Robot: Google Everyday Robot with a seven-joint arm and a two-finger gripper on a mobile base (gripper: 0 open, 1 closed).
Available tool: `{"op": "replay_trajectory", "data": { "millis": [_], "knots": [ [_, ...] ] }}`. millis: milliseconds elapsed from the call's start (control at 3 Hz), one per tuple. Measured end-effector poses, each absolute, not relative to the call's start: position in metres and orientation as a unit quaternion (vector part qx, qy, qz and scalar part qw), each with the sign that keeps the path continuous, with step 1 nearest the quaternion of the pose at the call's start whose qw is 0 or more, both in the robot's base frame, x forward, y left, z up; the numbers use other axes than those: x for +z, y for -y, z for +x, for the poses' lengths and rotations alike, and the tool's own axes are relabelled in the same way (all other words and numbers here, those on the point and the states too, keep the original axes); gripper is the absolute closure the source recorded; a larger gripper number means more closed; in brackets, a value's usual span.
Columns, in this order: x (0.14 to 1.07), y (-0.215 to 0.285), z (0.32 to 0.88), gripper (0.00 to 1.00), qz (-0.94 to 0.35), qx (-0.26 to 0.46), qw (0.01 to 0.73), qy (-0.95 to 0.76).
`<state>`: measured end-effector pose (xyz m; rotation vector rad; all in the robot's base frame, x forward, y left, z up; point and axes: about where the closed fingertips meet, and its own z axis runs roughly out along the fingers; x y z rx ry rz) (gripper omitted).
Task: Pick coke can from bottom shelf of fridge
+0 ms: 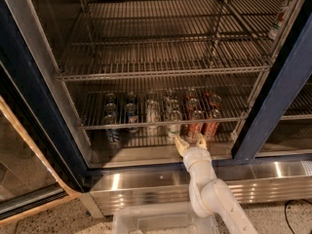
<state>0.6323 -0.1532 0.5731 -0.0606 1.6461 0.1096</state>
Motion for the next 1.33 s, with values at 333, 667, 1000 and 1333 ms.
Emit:
{"op": "replay_trajectory", "data": {
  "millis": [333,667,1000,1333],
  "knots": [
    [0.569,0.156,0.635,0.56,-0.013,0.052,0.679,-0.732],
    [0.568,0.158,0.639,0.57,-0.008,0.049,0.68,-0.731],
    [0.567,0.161,0.637,0.38,-0.002,0.044,0.681,-0.731],
    [0.563,0.17,0.638,0.19,0.011,0.036,0.68,-0.732]
  ]
}}
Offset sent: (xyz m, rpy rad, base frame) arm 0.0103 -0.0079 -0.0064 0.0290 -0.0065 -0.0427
